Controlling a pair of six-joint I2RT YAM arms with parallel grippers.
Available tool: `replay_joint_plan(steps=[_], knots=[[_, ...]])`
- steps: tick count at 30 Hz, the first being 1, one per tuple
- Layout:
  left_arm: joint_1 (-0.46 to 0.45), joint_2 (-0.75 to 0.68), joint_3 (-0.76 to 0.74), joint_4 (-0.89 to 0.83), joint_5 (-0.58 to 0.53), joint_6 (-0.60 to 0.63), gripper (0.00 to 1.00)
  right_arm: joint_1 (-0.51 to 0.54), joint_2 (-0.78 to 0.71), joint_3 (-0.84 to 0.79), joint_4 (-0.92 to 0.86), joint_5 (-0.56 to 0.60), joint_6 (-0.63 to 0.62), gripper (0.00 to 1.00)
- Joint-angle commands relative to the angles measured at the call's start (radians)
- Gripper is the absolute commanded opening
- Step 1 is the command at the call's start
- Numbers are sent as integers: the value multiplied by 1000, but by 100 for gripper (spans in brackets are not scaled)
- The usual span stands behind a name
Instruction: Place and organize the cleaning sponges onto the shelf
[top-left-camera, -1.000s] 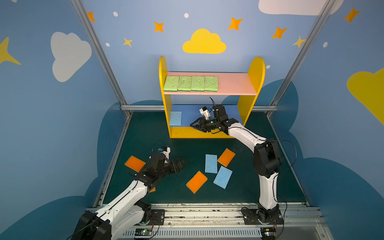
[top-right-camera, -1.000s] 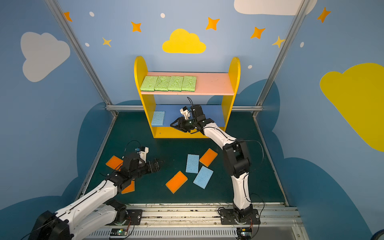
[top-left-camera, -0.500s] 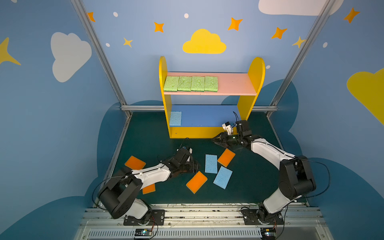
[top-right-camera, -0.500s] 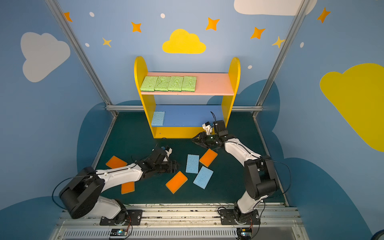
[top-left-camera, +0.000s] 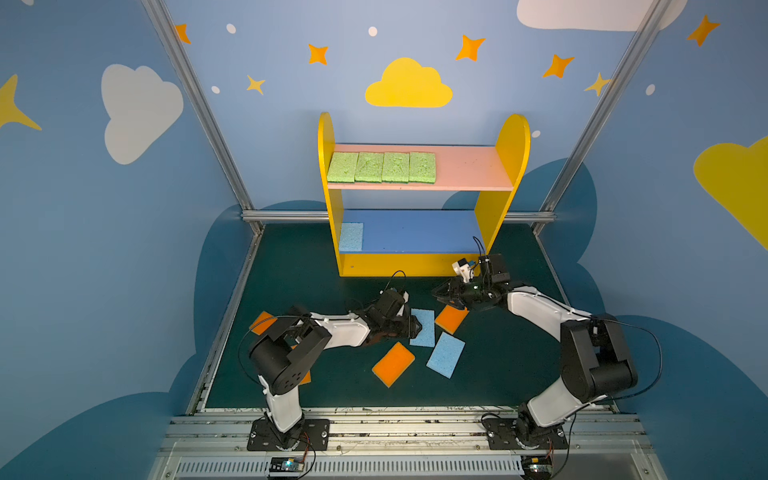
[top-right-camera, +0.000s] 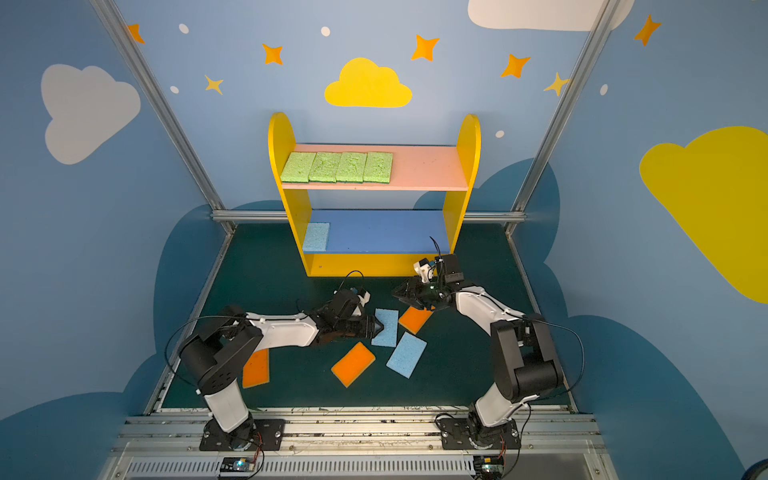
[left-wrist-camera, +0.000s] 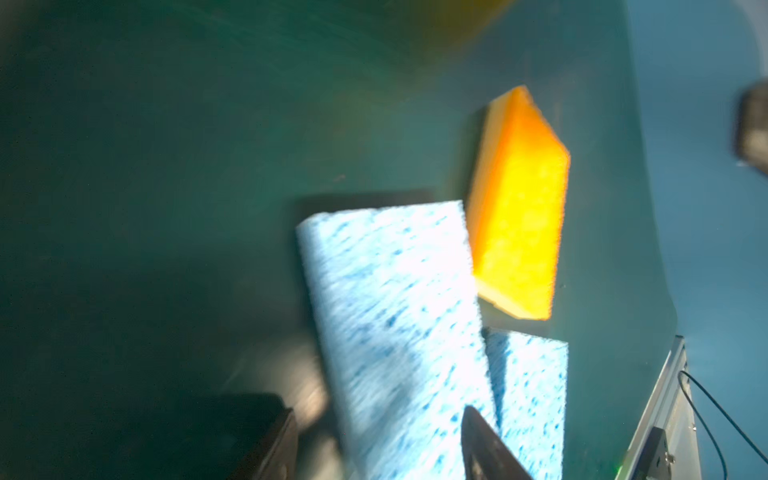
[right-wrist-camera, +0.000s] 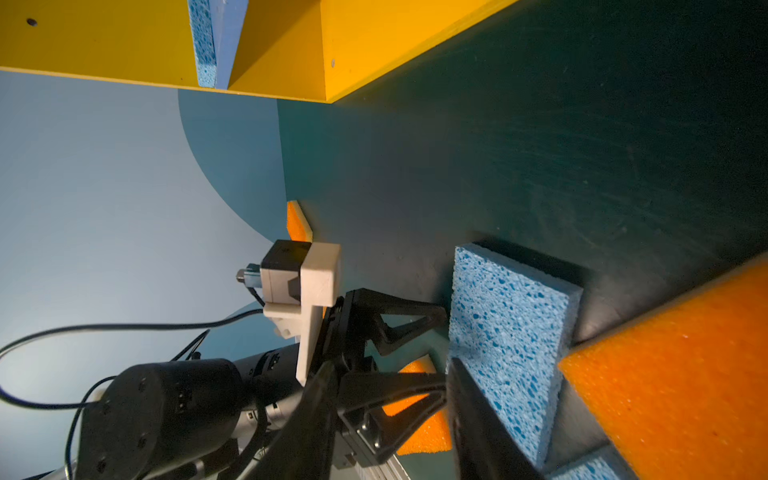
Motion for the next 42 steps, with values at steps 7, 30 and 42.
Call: replay_joint_plan(steps=[7,30,42], knots=[[-2,72,34,56,45,-33,36,-29,-47,-26,11,-24,3,43],[92,-269,-127,90,94,-70,4,-23,-102,-49,-43,7,-50,51],[172,-371,-195,102,131,-88,3,93,-61,-22,-40,-74,-104,60]])
